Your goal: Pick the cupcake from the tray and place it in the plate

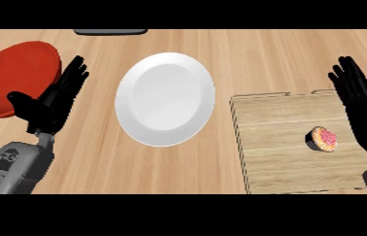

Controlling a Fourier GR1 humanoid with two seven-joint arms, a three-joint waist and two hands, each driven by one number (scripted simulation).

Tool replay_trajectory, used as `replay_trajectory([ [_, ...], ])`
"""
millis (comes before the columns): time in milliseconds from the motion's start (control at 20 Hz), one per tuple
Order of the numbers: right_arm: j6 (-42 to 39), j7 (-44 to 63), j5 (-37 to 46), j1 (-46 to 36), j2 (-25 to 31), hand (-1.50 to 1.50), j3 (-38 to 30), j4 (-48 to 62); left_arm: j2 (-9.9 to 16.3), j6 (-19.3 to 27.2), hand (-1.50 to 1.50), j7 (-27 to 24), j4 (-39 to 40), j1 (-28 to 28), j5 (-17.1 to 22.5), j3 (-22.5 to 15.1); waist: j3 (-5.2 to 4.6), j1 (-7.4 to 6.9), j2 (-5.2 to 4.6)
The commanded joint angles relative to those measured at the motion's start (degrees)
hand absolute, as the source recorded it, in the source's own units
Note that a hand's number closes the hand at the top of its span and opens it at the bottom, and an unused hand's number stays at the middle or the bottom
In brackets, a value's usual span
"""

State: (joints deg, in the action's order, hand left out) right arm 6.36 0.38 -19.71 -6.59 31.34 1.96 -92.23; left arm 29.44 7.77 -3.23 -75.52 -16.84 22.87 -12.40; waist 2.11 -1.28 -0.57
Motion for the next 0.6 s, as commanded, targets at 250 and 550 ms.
replay_trajectory([
  [250,-26.82,-7.07,-8.17,-8.85,-5.8,1.5,20.03,-13.94,1.79,0.87,0.0,-1.44,-5.0,-5.98,-3.52,0.0,-1.83,-4.38,1.25],
  [550,-15.38,-20.99,18.15,8.1,0.57,-1.5,22.27,-11.57,3.68,0.87,0.0,2.02,-7.99,-2.52,-1.78,2.64,-1.95,1.63,0.82],
])
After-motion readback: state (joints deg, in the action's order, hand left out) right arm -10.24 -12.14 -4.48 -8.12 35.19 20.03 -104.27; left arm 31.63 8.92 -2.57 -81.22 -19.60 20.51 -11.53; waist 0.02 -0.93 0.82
